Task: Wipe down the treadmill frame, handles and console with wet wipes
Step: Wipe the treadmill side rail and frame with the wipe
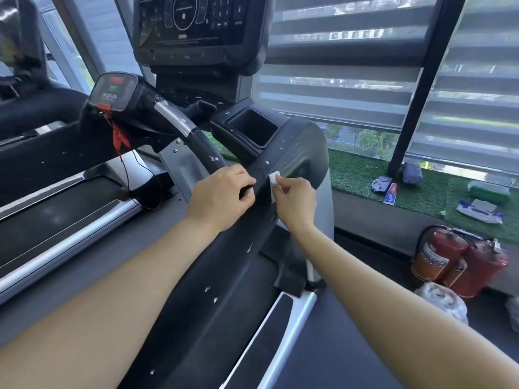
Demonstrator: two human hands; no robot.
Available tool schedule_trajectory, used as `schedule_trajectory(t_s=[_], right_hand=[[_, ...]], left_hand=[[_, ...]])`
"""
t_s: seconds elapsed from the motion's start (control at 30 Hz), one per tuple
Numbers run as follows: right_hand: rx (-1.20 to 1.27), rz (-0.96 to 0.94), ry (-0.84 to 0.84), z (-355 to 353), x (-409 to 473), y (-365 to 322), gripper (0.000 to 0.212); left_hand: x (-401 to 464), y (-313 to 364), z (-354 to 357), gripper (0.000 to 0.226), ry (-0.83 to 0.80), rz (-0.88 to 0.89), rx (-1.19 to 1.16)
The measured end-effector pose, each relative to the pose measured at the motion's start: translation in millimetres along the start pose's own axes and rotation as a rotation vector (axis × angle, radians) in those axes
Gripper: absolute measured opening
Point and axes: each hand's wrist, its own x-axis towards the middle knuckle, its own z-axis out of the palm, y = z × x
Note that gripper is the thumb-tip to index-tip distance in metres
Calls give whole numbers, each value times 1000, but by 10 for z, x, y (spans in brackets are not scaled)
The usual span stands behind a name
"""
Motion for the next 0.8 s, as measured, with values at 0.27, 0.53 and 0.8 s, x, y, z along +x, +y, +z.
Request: schedule_trajectory(t_s=[0.27,0.53,0.8], right_hand=[[65,-83,-40,101,-654,46,25],[19,43,45,97,-18,208,27],[86,-84,-44,131,-567,299,22]], left_hand=[[13,-13,15,24,-5,-8,-10],[3,-11,36,21,23,-28,-31],[0,-22,51,24,15,-38,-24]])
